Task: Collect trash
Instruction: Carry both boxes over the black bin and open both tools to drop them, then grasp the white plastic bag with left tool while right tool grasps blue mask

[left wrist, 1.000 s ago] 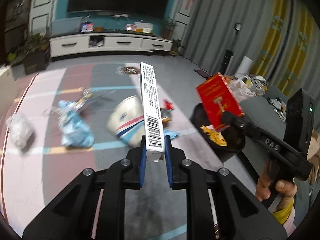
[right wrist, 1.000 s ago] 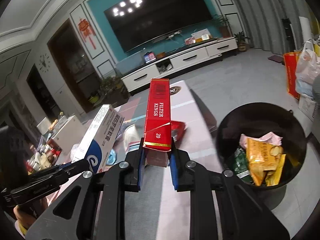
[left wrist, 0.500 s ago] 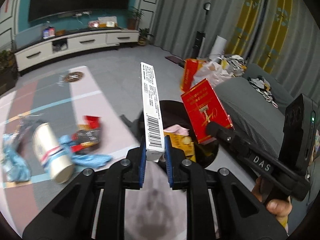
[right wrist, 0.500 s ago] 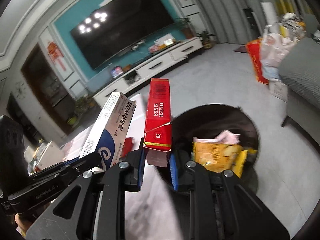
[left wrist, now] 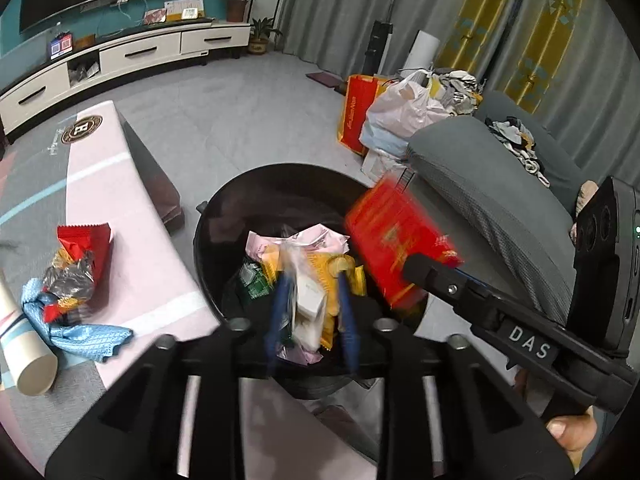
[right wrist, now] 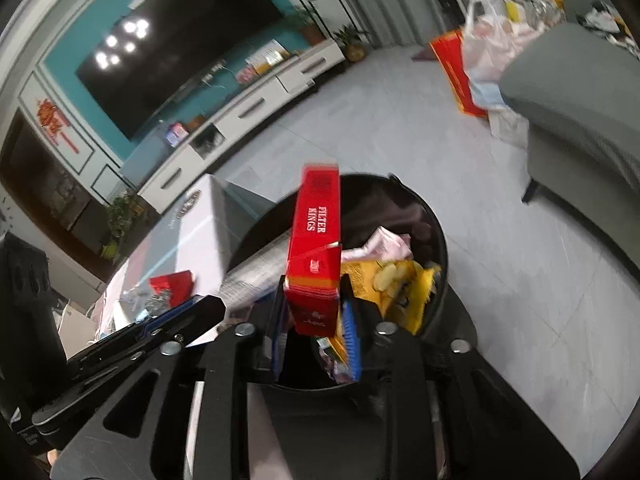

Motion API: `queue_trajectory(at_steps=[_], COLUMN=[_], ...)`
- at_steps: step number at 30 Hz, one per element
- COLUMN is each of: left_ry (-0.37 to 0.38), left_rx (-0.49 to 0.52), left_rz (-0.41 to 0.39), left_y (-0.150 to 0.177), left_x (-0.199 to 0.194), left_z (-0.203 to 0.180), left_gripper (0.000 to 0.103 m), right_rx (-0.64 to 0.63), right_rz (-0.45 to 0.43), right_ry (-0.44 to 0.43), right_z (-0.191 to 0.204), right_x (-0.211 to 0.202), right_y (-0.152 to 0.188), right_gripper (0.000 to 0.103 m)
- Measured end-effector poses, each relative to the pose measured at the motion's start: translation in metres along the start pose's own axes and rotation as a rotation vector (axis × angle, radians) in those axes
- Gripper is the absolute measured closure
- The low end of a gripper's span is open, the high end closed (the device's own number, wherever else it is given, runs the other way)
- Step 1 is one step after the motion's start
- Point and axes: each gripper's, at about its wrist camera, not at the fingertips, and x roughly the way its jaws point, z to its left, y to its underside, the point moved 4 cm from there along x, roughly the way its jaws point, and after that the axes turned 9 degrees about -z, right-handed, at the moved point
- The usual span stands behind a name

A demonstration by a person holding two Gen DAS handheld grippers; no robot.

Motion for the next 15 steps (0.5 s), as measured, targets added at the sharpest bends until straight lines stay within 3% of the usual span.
queue_trajectory(at_steps=[4,7,9,15], left_ry=[0.008,0.003,-0.020,-0.085], left_rx=[-0.012,0.005,0.018,0.004], left_rz=[-0.012,-0.036,-0.053,-0.101], left_y=[0.001,0.003,0.006,0.021], left_x=[-0.006,-0.020,-0.031,-0.073], left_z=[0.005,0.006,0.009,0.029], left_gripper=[0.050,0.039,0.027,0.012], right_rx=[0.029,0.035,0.034,0.023], right_rz=[-0.001,-0.002,0.002,0.016], right_ry=[0.016,0.013,0.006,-0.064], right_z=[-0.007,-0.005,-0.001,0.018], right_x=[-0.002,-0.002,-0.001,0.001], right_y=[-0.001,-0.001,0.000,0.004], right_gripper=[0.059,0.057,0.057,0.053])
